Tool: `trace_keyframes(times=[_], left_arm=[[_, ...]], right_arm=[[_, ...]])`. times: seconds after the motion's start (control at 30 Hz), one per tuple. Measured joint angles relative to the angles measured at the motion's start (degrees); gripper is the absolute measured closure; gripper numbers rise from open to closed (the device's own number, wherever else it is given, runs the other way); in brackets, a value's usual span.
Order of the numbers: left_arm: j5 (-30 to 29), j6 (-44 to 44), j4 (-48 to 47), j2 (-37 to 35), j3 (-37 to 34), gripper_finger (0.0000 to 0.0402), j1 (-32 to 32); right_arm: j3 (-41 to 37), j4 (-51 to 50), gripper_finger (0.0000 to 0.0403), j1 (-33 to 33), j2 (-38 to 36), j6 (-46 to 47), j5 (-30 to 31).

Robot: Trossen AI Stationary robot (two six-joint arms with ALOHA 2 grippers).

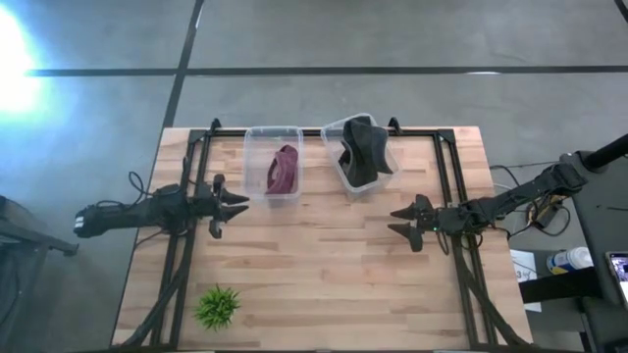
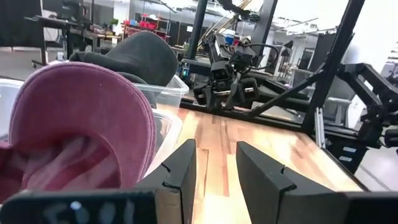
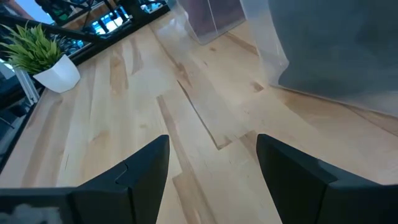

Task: Pick & Place hat
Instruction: Return to Home Position

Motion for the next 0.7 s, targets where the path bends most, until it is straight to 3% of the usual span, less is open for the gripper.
trace_keyframes(times=[0.6, 0.7], left_arm=[[-0.2, -0.3, 1.1, 0.1, 0.0, 0.0293, 0.0], [-0.2, -0.3, 1.2, 0.1, 0.0, 0.0293, 0.0]], right_arm=[[0.0, 0.0, 0.0165, 0.0, 0.0, 0.0, 0.0], [0.0, 0.0, 0.0165, 0.0, -0.2, -4.6, 0.0]])
